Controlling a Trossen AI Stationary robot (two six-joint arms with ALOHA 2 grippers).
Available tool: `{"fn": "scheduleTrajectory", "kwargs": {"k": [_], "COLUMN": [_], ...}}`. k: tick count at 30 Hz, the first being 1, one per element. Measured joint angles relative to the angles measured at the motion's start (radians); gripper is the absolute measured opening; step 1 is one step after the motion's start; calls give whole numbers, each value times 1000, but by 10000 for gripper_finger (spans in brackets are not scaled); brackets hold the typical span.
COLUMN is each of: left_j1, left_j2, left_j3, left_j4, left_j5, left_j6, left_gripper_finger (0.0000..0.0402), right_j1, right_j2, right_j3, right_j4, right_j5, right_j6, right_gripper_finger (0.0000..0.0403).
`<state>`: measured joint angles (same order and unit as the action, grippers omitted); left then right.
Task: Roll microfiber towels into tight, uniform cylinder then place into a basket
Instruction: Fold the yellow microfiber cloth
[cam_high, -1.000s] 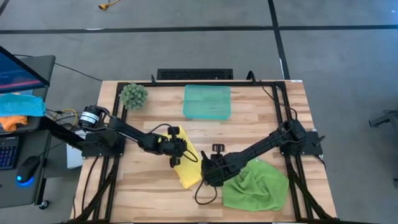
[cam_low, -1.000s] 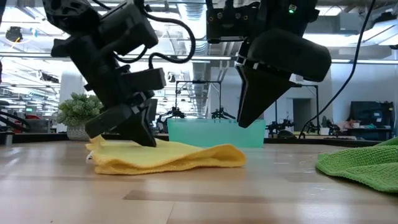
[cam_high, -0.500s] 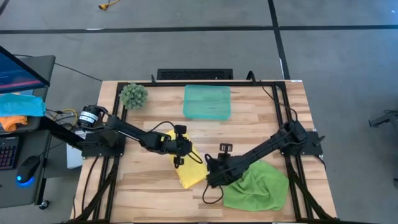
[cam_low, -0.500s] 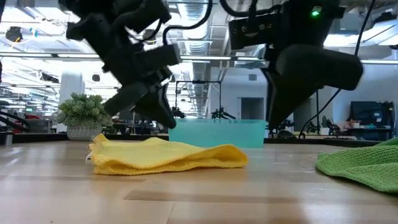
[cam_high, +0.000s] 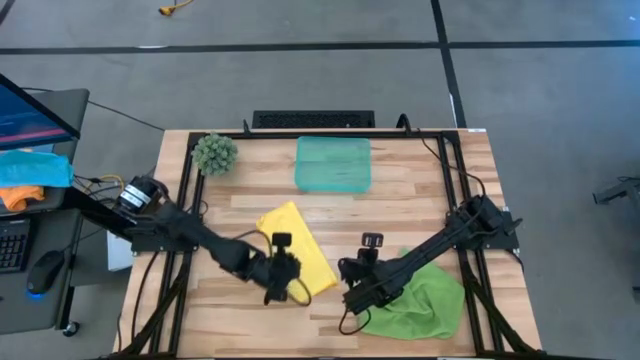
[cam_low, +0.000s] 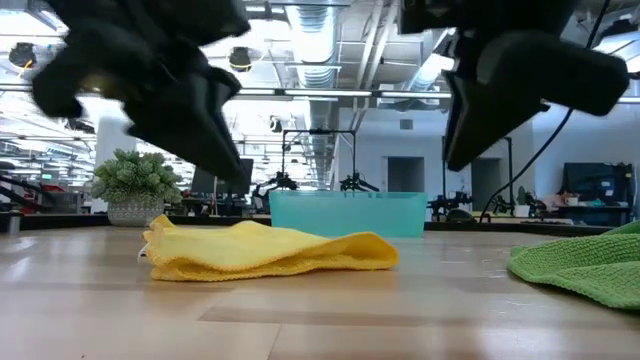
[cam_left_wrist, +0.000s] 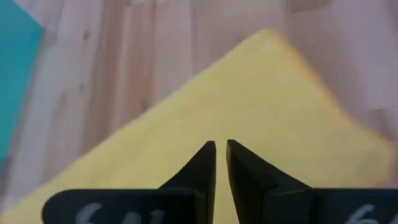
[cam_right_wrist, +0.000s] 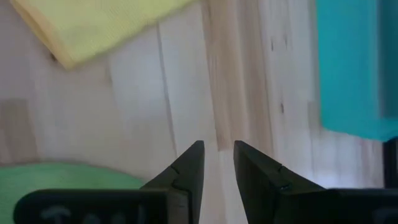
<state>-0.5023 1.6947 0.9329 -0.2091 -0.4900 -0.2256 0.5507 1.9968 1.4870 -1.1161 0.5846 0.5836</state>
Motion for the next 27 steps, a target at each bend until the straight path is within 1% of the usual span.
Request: {"fn": "scheduleTrajectory", "kwargs": {"k": [3,9,11,18,22,27], "left_j1": [-56,-132,-145,-159,-147,-142], "left_j2": [9,32,57,133,167,174], "left_j3": [0,-14,-16,-22,-23,-22], "left_j4": [5,43,96,161,164,124], "left_j5": [-35,-87,-100,-143,-130,-46], "left_j6": [-56,-124,-136,-150,-150,-162], "left_gripper_finger": [31,31,31,31,32,32], "right_j1": [-5,-29,-36,-55,-72,-82], "right_j2": [2,2,2,2,3,3], "right_j3": [-1,-1,-1,-1,-1,-1], "right_j4": [29,165,197,251,251,270], "right_j5": [0,-6,-7,-11,-17,-57], "right_j6": [-26,-135,-171,-253,-263,-263], "right_gripper_finger": [111,111,111,111,111,111]}}
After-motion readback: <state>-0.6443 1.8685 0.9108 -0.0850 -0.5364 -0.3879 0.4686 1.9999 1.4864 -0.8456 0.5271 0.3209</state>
